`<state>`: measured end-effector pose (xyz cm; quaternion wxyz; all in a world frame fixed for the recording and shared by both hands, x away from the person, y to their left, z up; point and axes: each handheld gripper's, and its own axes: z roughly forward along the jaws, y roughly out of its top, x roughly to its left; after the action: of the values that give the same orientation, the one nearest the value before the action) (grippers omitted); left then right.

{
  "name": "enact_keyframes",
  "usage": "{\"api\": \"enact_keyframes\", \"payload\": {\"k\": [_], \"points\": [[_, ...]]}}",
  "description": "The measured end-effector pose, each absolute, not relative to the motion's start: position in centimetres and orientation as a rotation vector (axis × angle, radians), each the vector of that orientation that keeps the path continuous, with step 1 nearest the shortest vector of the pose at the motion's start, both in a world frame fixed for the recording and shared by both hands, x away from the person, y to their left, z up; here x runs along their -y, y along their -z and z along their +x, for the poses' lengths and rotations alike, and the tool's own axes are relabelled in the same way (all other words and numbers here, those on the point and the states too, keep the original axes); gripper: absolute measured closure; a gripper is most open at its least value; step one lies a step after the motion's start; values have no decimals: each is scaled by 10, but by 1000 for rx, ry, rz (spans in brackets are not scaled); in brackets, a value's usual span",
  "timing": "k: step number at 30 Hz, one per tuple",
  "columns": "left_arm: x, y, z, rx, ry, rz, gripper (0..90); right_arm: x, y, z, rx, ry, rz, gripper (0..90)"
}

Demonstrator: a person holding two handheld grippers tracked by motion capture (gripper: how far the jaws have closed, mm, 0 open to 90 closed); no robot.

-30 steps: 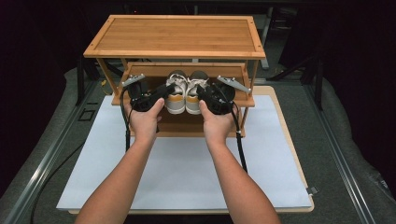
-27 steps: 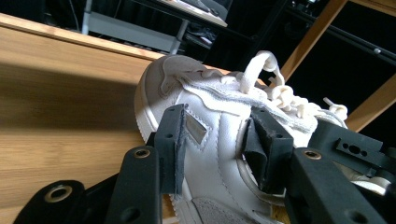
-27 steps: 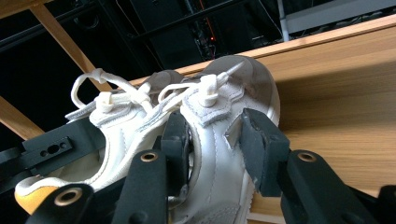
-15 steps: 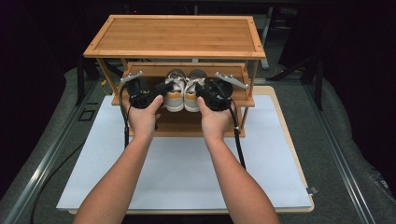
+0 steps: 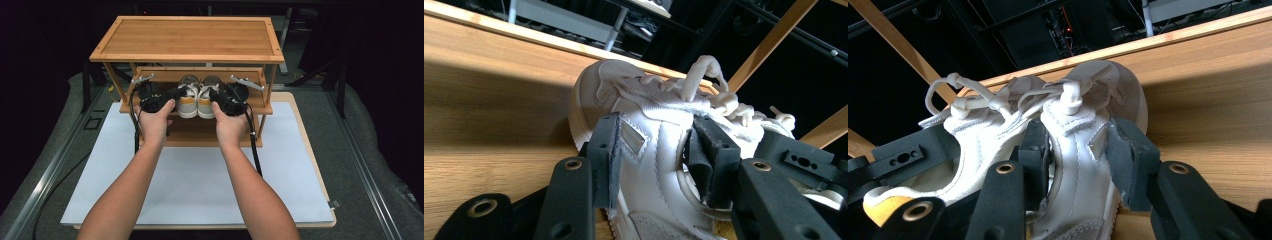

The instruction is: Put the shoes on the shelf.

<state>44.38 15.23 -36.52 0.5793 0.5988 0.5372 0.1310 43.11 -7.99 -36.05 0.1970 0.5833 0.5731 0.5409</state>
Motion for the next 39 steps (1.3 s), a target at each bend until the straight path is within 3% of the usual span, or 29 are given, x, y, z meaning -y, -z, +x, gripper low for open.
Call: {"api": "enact_keyframes", "payload": {"k": [27,39], "points": [[-159,349,452,-1277,-247,1460,484,87,351,435,-1637,-1538,1674,535],[-169,339,430,-1211,-277,1456,577,93,342,418,-1642,-1547,1585,589]]}}
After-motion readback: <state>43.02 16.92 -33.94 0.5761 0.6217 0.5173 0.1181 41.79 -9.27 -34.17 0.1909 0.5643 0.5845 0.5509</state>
